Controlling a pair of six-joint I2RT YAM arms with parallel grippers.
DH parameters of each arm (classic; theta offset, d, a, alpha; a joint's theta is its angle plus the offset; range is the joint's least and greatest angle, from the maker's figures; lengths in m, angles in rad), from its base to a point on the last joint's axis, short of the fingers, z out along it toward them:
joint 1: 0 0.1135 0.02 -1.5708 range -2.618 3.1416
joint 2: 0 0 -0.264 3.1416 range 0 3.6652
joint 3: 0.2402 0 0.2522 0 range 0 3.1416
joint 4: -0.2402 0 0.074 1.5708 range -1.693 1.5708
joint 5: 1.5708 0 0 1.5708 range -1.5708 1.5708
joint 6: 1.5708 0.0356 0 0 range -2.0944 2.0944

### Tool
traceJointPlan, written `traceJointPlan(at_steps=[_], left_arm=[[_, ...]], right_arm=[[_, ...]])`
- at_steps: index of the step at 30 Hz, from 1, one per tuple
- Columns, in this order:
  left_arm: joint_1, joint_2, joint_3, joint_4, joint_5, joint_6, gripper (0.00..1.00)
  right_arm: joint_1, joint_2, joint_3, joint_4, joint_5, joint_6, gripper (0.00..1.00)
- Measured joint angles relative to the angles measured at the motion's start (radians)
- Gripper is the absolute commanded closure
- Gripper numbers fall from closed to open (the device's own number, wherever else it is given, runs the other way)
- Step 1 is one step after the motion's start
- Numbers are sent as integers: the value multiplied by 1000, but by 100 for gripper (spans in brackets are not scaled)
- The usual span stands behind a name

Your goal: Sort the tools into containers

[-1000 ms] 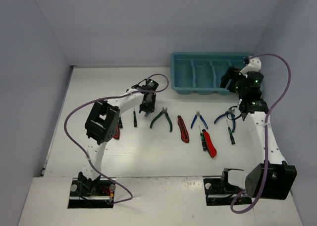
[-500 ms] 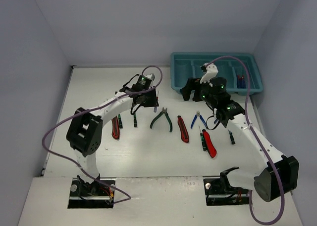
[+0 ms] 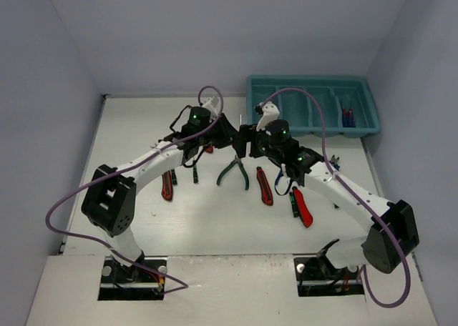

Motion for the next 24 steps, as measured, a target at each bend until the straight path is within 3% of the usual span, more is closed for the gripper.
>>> traceJointPlan(at_steps=[17,22,24], left_arm=[[3,-96,-68,73,22,-58,100],[6,-99,-82,80,27,-58,100],[6,-99,-83,85,28,-58,100]], right_arm=[[38,65,8,24,118,38,58],[42,79,13,28,117,40,81],[45,80,15,29,116,40,96]])
